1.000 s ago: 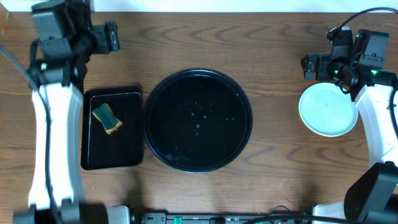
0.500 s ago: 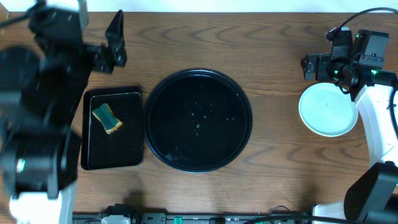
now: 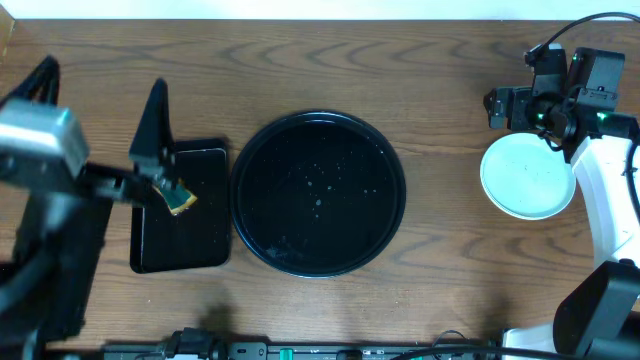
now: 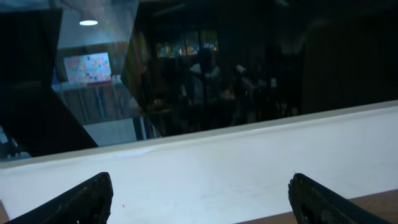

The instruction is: Clean dirty plates on tray and stack at the side

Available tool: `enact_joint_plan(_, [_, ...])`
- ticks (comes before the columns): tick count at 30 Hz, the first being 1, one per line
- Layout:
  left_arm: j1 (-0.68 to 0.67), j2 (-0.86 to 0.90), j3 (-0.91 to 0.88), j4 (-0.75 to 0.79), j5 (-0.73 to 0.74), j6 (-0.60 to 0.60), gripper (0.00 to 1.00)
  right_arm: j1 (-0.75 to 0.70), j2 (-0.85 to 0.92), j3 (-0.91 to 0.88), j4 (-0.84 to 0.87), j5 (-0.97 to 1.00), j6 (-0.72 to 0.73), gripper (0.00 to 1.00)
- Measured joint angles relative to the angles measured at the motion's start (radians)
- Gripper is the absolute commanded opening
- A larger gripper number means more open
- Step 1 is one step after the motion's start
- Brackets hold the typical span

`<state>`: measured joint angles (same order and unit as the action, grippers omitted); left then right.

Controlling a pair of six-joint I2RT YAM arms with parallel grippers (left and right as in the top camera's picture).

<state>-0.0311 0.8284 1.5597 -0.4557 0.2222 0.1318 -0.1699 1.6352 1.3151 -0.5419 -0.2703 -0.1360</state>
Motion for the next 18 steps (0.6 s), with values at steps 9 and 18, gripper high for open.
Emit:
enact_joint_plan(9, [0.000,-0.196,-0.003,-0.147,0.000,0.000,0.90,0.000,0.000,0.000,0.000,0.000,0.000,0.99])
enact_joint_plan(18, [0.003,-0.389,-0.087,-0.147,0.000,0.000,0.90,0.000,0.000,0.000,0.000,0.000,0.000,0.99])
